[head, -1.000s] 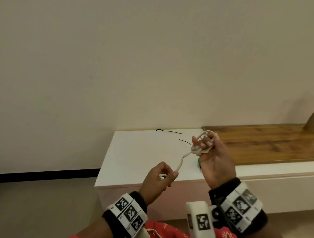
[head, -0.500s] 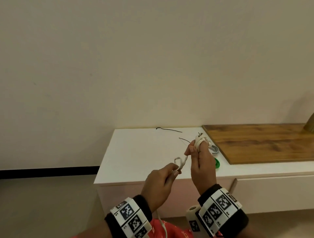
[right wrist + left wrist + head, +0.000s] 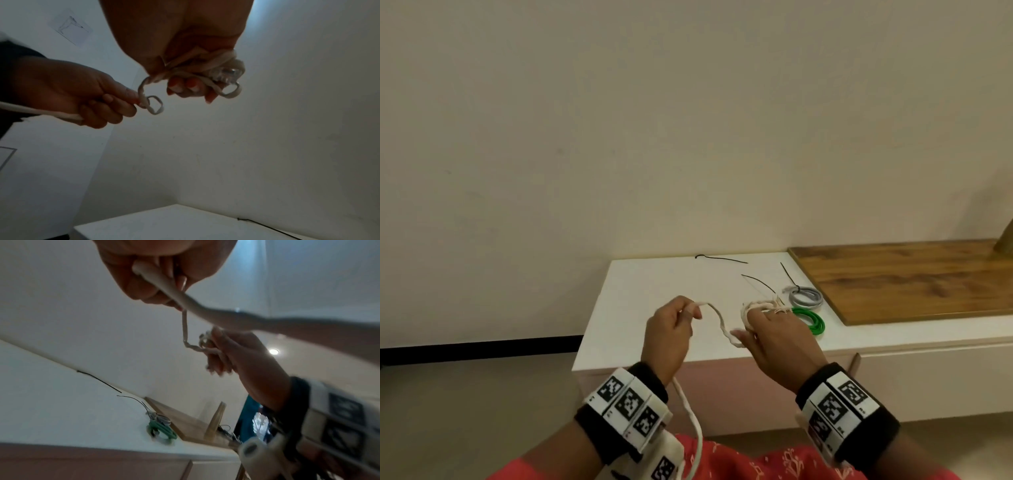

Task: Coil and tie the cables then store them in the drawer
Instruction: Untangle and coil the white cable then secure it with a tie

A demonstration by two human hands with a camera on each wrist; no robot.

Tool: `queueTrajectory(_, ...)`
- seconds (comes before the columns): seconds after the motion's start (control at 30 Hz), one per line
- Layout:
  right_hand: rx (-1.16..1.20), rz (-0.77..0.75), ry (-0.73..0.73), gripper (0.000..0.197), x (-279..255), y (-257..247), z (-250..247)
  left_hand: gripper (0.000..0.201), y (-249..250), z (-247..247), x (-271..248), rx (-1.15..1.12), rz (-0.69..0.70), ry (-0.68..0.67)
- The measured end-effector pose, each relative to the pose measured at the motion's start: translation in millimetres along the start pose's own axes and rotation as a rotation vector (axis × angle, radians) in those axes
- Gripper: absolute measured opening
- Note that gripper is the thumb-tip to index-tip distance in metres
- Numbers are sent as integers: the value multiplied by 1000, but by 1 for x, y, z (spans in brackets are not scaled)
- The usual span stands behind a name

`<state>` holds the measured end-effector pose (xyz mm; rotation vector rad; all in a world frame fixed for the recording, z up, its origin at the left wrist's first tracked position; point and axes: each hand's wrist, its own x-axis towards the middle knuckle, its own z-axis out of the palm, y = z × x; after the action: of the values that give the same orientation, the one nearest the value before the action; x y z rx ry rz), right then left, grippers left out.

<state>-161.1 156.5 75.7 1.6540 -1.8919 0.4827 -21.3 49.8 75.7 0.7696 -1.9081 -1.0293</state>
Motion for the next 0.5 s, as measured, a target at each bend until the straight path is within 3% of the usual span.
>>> queueTrajectory(0.13, -53, -27, -237, 43, -9, 5, -2, 32, 3, -13, 13, -101, -73, -5)
queueTrajectory(0.2, 80, 18, -379, 51, -11, 10, -6, 31, 6, -16, 15, -164, -96, -42)
queueTrajectory(0.3, 296, 75, -456, 70, -16, 16, -8, 28, 8, -21, 17, -237, -122, -83)
queueTrajectory(0.33, 423, 132, -493, 69, -18, 16, -11, 27, 7, -22, 18, -236, -119, -92)
queueTrajectory(0.4, 893, 373, -569, 56, -19, 14, -18, 23, 2, -24, 19, -207, -104, -108)
queueTrajectory(0.5, 1726, 763, -496, 44, -19, 13, -28, 25, -10, -23, 17, -180, -156, -157)
